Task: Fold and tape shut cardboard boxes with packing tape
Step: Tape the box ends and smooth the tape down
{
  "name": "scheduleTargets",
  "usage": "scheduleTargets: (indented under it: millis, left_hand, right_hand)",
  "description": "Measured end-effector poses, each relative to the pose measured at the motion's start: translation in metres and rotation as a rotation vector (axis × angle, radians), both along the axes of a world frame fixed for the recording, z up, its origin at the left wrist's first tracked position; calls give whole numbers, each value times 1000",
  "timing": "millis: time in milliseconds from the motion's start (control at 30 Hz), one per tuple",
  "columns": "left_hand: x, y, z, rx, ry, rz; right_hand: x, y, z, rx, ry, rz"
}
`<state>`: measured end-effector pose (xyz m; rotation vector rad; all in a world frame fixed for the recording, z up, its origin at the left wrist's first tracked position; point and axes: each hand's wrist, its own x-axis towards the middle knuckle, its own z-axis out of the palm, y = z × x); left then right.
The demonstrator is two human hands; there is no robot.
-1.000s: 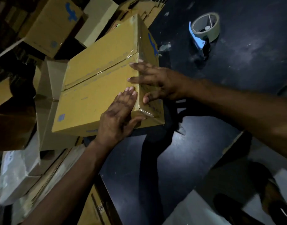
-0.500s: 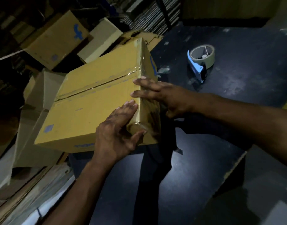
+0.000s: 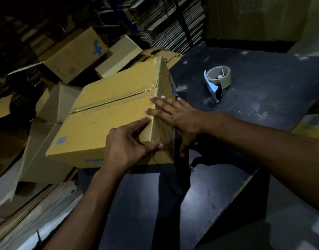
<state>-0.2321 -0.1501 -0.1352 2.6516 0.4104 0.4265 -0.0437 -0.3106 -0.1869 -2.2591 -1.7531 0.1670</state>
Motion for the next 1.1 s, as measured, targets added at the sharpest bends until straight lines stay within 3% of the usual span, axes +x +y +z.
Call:
scheduleTargets:
  millis: [133,367,567,700,933,1033,1100]
  left_hand:
    - [0,-16,4,-137,43,139]
    - [3,-37,12,183,124,259]
    - [4,-44,12,221,59,313]
    - [11,-42,20,146,30,346]
    - [-26,3,16,-254,79,0]
    - [-39,2,-15,4,7,-179]
    - [-36,3,-26,57,-88,-196]
  right_hand:
    - [-1,-8,2,54,11,15]
    - [-10,-10,-8,197,93,-31]
    - [-14,-3,-29,330,4,-60]
    - [-15,0,-36,385,24,-52]
    - [-24,3,-39,526,129,-76]
    - [-32,12,-47,602,170,-146]
    - [-35,18,-51,649,184,-170]
